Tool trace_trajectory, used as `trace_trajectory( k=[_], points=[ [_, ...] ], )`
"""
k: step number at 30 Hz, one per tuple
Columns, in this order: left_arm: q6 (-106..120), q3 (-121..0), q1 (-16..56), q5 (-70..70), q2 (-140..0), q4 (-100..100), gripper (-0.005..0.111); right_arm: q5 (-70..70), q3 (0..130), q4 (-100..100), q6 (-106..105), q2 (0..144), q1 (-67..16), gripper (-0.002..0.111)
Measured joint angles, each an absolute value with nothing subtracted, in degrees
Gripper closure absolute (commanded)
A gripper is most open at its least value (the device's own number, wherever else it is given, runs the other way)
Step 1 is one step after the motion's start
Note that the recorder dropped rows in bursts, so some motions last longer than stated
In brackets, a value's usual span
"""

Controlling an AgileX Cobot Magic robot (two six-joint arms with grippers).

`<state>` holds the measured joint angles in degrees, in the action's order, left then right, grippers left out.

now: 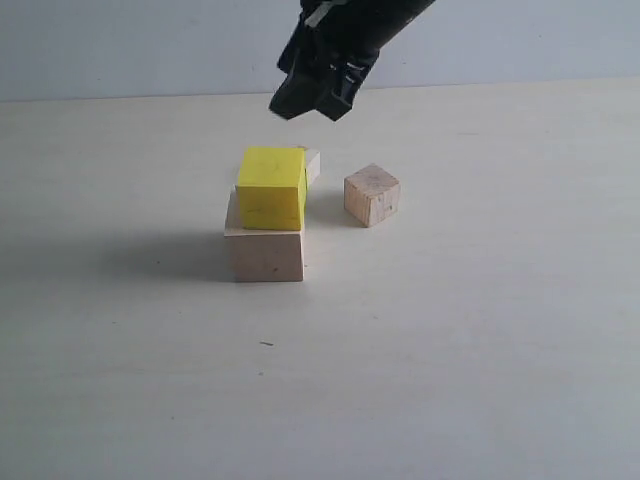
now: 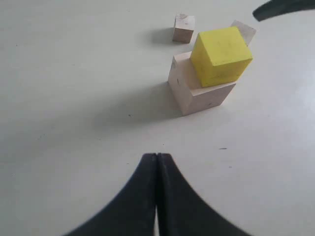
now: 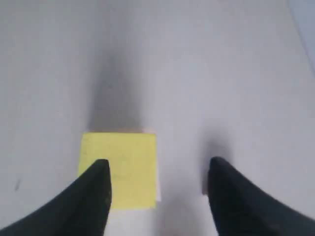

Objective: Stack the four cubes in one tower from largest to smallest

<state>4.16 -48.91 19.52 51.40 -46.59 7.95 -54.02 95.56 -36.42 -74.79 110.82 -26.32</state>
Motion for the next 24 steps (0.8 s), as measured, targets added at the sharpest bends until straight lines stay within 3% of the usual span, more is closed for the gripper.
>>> trace_trajectory(
  k=[3, 6, 14, 24],
  points=[
    [4.16, -48.91, 19.52, 51.4, -46.59, 7.95, 0.107, -51.66, 95.55, -25.5, -64.92, 110.0, -26.32, 0.108],
    [4.16, -48.91, 19.52, 51.4, -46.59, 7.95, 0.107, -51.12, 95.55, -12.57, -49.22, 110.66, -26.23, 0.108],
    [4.78, -48.88, 19.52, 51.4, -51.68, 7.95, 0.107, -55.51, 95.55, -13.99, -28.88, 115.82, -26.23, 0.108],
    [7.08, -48.88, 19.52, 50.44, -57.48, 7.95, 0.107, -59.4, 95.55, -22.55, -24.18, 119.13, -26.23, 0.108]
  ],
)
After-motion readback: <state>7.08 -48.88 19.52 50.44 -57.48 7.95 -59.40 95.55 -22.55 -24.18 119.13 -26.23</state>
